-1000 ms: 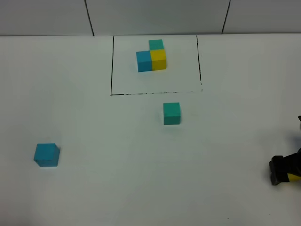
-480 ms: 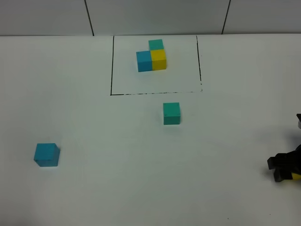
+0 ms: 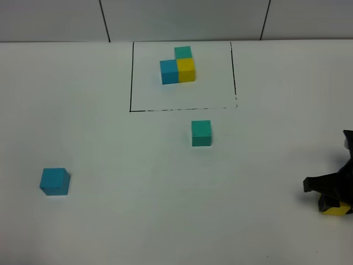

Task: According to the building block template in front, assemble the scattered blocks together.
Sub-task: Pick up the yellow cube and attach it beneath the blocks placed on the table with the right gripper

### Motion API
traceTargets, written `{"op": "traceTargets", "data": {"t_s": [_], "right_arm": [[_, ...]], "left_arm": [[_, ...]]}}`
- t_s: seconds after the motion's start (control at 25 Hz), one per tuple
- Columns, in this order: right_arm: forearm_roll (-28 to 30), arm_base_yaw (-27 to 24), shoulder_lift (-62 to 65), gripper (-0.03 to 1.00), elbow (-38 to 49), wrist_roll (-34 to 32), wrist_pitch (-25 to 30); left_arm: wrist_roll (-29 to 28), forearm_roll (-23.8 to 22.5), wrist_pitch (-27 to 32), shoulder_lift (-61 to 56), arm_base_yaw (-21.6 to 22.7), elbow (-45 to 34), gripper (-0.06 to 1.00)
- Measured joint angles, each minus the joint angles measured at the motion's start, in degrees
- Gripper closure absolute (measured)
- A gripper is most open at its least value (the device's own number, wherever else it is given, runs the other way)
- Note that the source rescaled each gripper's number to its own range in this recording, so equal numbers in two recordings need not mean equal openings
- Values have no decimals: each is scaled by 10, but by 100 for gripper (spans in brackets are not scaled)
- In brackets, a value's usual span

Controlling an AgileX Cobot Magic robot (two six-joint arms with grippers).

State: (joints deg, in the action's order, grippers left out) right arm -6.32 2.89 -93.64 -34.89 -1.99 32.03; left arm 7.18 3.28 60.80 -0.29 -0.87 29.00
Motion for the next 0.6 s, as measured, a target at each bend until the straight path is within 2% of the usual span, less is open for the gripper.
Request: {"op": "traceTargets", "data": {"t_s": [0.16,0.36,0.6], "right_arm": [[-1,78,30,95,-3,-40,21],[1,206,38,95,-19,-153,30],[17,309,-17,95,-139,-256,63]], "left_arm": [[0,0,0,0,0,0,41],[0,0,0,0,0,0,41],[0,0,0,0,0,0,41]]}}
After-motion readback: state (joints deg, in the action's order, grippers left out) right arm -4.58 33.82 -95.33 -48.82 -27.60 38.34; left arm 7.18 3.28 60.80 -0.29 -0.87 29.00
